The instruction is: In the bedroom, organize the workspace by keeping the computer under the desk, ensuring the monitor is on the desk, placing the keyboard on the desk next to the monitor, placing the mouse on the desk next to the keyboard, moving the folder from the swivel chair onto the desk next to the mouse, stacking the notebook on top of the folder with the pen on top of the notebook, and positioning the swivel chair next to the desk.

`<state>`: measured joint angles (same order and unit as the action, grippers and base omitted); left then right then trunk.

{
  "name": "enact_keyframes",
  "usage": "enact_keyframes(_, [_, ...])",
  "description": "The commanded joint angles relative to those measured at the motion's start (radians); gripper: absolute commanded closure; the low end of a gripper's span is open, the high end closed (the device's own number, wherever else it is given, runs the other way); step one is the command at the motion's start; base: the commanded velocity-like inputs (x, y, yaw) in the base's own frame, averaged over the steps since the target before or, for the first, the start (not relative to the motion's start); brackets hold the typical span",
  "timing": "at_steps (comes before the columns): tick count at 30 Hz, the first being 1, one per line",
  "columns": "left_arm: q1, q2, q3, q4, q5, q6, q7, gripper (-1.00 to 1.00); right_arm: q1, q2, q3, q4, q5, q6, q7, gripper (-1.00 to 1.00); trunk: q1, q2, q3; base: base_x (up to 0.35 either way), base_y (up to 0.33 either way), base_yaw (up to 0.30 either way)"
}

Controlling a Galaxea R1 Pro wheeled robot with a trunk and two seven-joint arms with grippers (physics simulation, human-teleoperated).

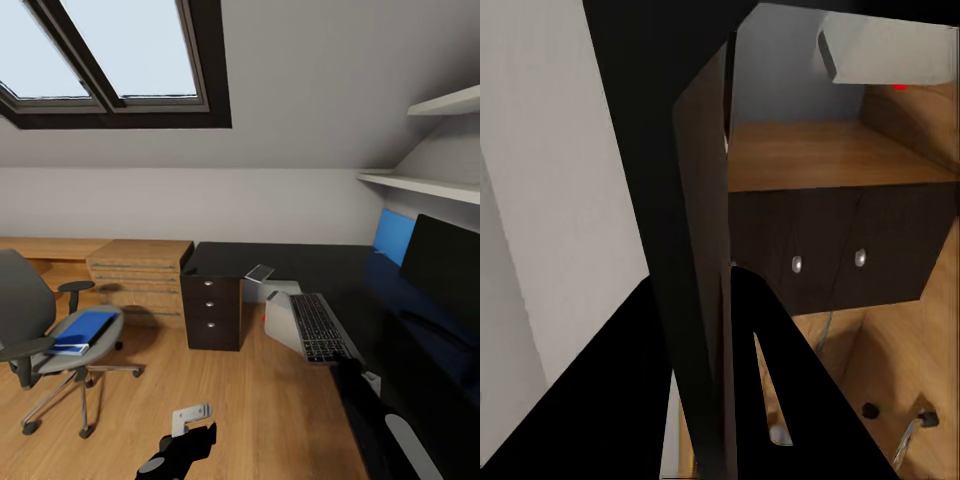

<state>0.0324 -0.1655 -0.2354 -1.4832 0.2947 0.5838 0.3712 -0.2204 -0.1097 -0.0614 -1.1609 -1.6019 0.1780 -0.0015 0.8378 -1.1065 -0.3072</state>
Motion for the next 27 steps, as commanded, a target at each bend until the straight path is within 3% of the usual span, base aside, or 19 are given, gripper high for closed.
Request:
enact_keyframes(1, [0.000, 0.000, -0.001, -0.002, 0.010, 0.002, 0.010, -1.00, -0.002, -0.002, -0.001, 0.006, -0.009, 0.021, 0.002, 1.00, -0.004, 0.006, 0.002, -0.299, -0.216, 0.000])
enact_keyframes(19, [0.000, 0.000, -0.001, -0.002, 0.010, 0.002, 0.010, -1.00, -0.002, 0.004, 0.003, 0.000, -0.009, 0.016, 0.012, 1.00, -0.073, 0.132, 0.059, -0.298, -0.219, 0.000])
enact_keyframes(27, [0.000, 0.001, 0.006, -0.003, 0.013, -0.008, 0.008, -1.00, -0.003, -0.002, -0.001, 0.035, -0.006, 0.016, 0.010, 1.00, -0.073, 0.132, 0.059, -0.137, -0.114, 0.000])
